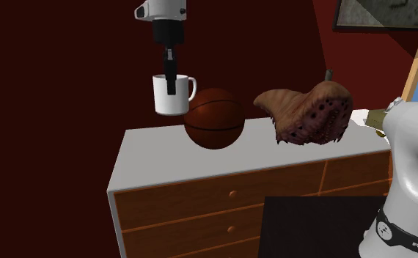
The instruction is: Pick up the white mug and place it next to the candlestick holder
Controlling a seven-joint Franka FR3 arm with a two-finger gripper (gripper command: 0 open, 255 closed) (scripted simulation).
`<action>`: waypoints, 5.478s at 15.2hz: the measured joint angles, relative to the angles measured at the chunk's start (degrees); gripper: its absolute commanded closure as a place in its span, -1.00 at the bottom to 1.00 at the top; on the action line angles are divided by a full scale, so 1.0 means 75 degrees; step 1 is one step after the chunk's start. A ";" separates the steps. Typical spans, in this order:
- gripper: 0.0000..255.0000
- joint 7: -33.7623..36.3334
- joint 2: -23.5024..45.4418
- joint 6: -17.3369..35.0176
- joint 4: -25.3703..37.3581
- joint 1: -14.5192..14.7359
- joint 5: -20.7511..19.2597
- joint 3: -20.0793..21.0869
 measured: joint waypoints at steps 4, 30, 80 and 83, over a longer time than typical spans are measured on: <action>1.00 0.0026 -0.0018 -0.0369 0.0350 0.0008 -0.0009 0.0006; 1.00 -0.0191 0.1313 -0.3653 0.4892 -0.0393 0.0494 -0.0129; 1.00 -0.6535 -0.4414 -0.3876 0.0846 -0.2033 -0.3128 -0.4089; 1.00 -0.7163 -0.4174 -0.3926 0.1329 -0.1843 -0.3162 -0.4801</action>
